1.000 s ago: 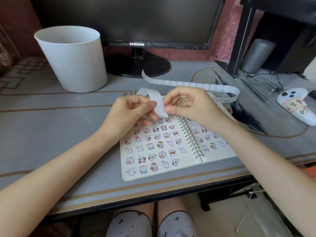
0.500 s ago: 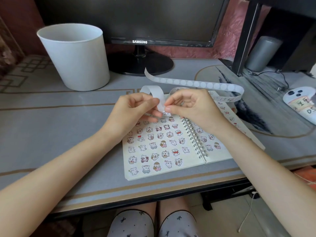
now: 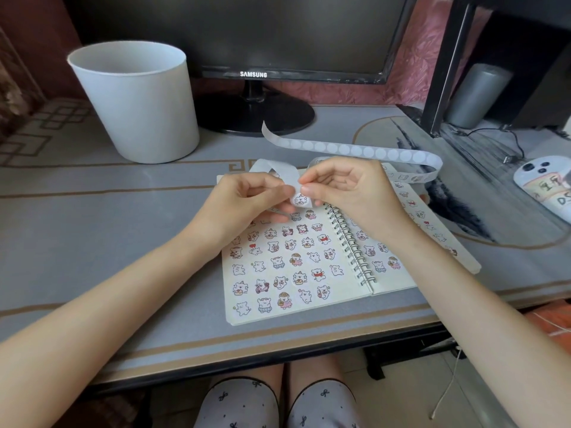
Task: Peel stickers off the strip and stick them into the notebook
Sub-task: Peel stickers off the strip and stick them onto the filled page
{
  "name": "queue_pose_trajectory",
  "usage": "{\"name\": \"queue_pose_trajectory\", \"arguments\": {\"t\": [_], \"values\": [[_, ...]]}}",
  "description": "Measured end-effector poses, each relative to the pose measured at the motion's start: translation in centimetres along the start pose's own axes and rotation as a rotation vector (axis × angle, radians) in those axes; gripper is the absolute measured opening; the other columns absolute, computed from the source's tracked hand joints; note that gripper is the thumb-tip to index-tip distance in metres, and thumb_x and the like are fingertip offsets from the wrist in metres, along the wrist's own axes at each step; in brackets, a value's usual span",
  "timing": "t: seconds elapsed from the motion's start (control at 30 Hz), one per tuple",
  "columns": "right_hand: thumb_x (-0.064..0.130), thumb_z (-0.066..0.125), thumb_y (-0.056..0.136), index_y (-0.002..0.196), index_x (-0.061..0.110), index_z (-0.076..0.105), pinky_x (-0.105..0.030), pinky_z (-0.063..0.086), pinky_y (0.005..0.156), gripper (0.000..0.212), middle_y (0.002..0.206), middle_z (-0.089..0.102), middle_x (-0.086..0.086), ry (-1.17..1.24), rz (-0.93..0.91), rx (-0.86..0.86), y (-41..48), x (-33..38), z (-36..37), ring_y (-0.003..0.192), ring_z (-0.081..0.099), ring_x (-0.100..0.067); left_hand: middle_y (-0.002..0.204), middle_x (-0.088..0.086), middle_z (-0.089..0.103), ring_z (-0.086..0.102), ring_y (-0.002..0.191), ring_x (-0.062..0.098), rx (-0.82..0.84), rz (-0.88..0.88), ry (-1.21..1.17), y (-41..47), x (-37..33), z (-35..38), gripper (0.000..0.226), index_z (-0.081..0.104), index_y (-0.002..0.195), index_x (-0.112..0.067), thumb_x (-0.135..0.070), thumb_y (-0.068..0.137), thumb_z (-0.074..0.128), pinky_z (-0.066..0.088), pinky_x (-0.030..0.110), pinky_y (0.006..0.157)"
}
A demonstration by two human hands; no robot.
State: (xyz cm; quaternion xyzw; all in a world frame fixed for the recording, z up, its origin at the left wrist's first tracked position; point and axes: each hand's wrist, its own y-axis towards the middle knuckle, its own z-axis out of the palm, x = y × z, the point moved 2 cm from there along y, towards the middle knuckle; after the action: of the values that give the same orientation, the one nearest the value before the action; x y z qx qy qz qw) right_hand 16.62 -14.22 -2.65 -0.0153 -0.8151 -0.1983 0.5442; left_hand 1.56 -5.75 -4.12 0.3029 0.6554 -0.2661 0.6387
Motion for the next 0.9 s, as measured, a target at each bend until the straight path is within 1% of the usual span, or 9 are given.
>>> {"name": "queue_pose_trajectory", "arguments": {"t": [0.07,0.17,0.27,0.33,0.43,0.63,0.73,0.83,0.9], "values": [[-0.003,0.07,0.078,0.087,0.007,0.069,-0.019,0.051,0.064,0.013,0.08,0.065,-0.013,-0.005,-0.001,-0.01,-0.11,0.05,-0.02,0.061,0.059,-0.007,0.075,0.008,0.072,0.07,0.073,0.014,0.0,-0.006,0.002,-0.04,-0.04,0.04,0.014,0.068,0.093,0.003,-0.008,0.088,0.061,0.057,0.02,0.071],[0.0,0.071,0.079,0.086,0.008,0.07,-0.022,0.052,0.066,0.01,0.078,0.066,-0.009,-0.04,-0.008,-0.016,-0.24,0.17,-0.03,0.064,0.06,-0.01,0.075,0.008,0.073,0.071,0.074,0.015,-0.018,-0.013,0.011,-0.09,-0.02,0.11,0.012,0.07,0.092,-0.002,-0.01,0.089,0.061,0.057,0.021,0.073],[0.005,0.072,0.079,0.086,0.009,0.071,-0.026,0.052,0.066,0.007,0.08,0.068,-0.006,-0.13,-0.035,-0.031,-0.4,0.36,0.05,0.07,0.062,-0.013,0.074,0.007,0.073,0.071,0.072,0.015,-0.061,-0.01,-0.002,-0.08,-0.04,-0.03,0.011,0.07,0.088,-0.004,-0.01,0.089,0.061,0.057,0.021,0.072],[0.009,0.073,0.079,0.085,0.011,0.072,-0.031,0.053,0.07,0.007,0.083,0.07,-0.004,-0.207,-0.047,-0.051,-0.53,0.49,0.12,0.076,0.063,-0.013,0.072,0.006,0.073,0.07,0.07,0.013,-0.082,-0.008,-0.017,-0.06,-0.09,-0.07,0.011,0.07,0.087,-0.004,-0.01,0.089,0.061,0.057,0.02,0.071],[0.01,0.074,0.079,0.084,0.012,0.073,-0.033,0.052,0.071,0.005,0.083,0.071,-0.002,-0.283,-0.074,-0.062,-0.63,0.6,0.31,0.077,0.063,-0.011,0.072,0.006,0.073,0.07,0.069,0.012,-0.099,-0.014,-0.017,-0.08,-0.2,-0.12,0.011,0.07,0.088,-0.003,-0.01,0.089,0.062,0.056,0.017,0.069],[0.008,0.073,0.079,0.084,0.009,0.073,-0.027,0.052,0.072,0.005,0.083,0.071,-0.001,-0.279,-0.079,-0.065,-0.61,0.56,0.47,0.078,0.064,-0.012,0.072,0.004,0.074,0.07,0.069,0.01,-0.088,-0.031,-0.019,-0.16,-0.35,-0.06,0.011,0.071,0.086,-0.006,-0.01,0.089,0.062,0.055,0.016,0.07],[0.008,0.073,0.08,0.084,0.009,0.072,-0.027,0.052,0.071,0.004,0.083,0.071,0.0,-0.274,-0.069,-0.073,-0.66,0.55,0.41,0.077,0.063,-0.012,0.074,0.006,0.074,0.07,0.072,0.012,-0.08,-0.043,-0.039,-0.15,-0.36,-0.02,0.01,0.071,0.087,-0.005,-0.01,0.088,0.063,0.056,0.018,0.072],[0.011,0.072,0.08,0.081,0.012,0.071,-0.024,0.047,0.064,0.003,0.083,0.069,0.001,-0.331,-0.073,-0.049,-0.62,0.46,0.35,0.075,0.061,-0.011,0.074,0.007,0.074,0.07,0.071,0.011,-0.073,-0.045,-0.03,-0.25,-0.52,0.09,0.009,0.072,0.087,-0.004,-0.01,0.085,0.066,0.056,0.017,0.069],[0.014,0.072,0.08,0.08,0.014,0.069,-0.021,0.043,0.064,0.003,0.084,0.066,0.005,-0.379,-0.108,-0.032,-0.64,0.43,0.4,0.075,0.059,-0.009,0.071,0.004,0.073,0.069,0.067,0.008,-0.074,-0.047,-0.021,-0.32,-0.57,0.18,0.008,0.071,0.085,-0.003,-0.01,0.084,0.067,0.055,0.015,0.065]]}}
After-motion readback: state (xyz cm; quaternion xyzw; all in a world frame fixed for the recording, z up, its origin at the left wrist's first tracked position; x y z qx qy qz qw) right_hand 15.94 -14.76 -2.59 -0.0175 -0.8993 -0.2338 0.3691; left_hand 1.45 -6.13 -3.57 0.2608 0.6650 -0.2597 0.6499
